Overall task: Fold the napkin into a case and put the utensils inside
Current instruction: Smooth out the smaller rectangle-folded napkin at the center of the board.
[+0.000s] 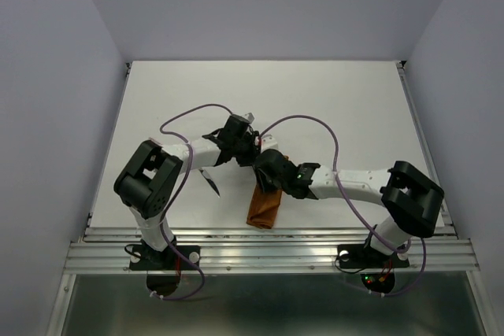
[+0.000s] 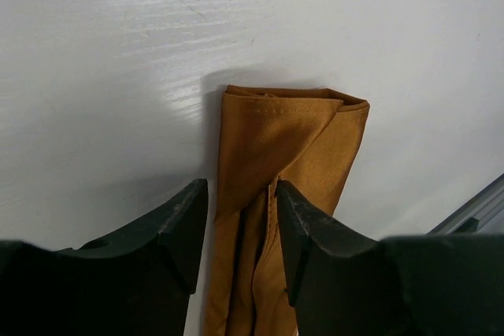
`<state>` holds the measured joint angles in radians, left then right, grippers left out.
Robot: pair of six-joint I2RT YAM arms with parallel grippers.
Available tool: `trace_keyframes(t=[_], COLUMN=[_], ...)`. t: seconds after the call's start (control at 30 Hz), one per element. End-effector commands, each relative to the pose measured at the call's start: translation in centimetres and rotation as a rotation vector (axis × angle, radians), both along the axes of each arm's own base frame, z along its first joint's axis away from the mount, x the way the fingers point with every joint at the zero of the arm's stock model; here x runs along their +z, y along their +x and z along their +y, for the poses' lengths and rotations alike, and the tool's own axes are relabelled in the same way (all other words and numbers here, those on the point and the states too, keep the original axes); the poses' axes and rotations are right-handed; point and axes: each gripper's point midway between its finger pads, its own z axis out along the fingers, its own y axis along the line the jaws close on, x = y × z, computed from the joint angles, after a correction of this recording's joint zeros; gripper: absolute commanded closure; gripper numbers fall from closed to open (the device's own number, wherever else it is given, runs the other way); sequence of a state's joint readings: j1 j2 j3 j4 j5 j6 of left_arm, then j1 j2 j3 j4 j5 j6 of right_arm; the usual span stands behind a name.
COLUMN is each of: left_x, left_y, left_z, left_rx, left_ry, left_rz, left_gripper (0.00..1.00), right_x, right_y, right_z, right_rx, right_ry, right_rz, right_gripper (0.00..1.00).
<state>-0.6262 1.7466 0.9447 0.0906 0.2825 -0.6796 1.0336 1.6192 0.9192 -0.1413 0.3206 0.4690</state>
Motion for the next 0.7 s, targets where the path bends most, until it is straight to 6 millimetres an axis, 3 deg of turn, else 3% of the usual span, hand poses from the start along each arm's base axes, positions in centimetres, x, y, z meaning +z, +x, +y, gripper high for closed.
trace_keyframes(t=[0.0, 0.1, 0.23, 0.37, 0.47, 0.5, 0.53, 0.6, 0.63, 0.67], left_x=[3.8, 4.6, 5.2, 6.1, 7.4, 6.6, 7.2, 5.8, 5.3, 5.0], left_y=[1.1, 1.0, 0.7, 0.0, -1.1, -2.0, -2.7, -4.5, -5.2, -6.0], left_z=[0.6, 1.1, 1.8, 2.8, 3.8, 4.3, 4.5, 5.3, 5.5, 5.6], left_rx=[0.004, 0.009, 0.011, 0.023, 0.04, 0.04, 0.04, 0.038, 0.033, 0.028], left_ry=[0.01, 0.024, 0.048, 0.064, 0.055, 0.062, 0.039, 0.04, 0.039, 0.029], left_rz=[-0.102, -0.125, -0.131, -0.143, -0.156, -0.134, -0.134, -0.087, -0.067, -0.045], left_gripper=[0.46, 0.35, 0.3, 0.3, 0.32, 0.35, 0.44, 0.6, 0.82, 0.94], right_x=[4.5, 5.8, 6.6, 6.7, 5.2, 4.9, 4.1, 3.3, 3.0, 2.2], right_y=[1.3, 0.8, 1.0, 0.0, -1.5, -2.2, -3.0, -4.3, -4.8, -5.5], right_z=[0.3, -0.1, -1.6, -3.3, -4.6, -4.5, -4.9, -4.9, -4.9, -5.2], right_rx=[-0.053, -0.065, -0.109, -0.141, -0.162, -0.142, -0.14, -0.126, -0.14, -0.14], right_ry=[0.162, 0.219, 0.266, 0.287, 0.257, 0.267, 0.271, 0.284, 0.294, 0.288], right_rz=[-0.05, -0.039, -0.033, -0.002, 0.063, 0.093, 0.12, 0.165, 0.185, 0.203], right_gripper=[0.55, 0.54, 0.54, 0.6, 0.64, 0.67, 0.68, 0.73, 0.75, 0.77])
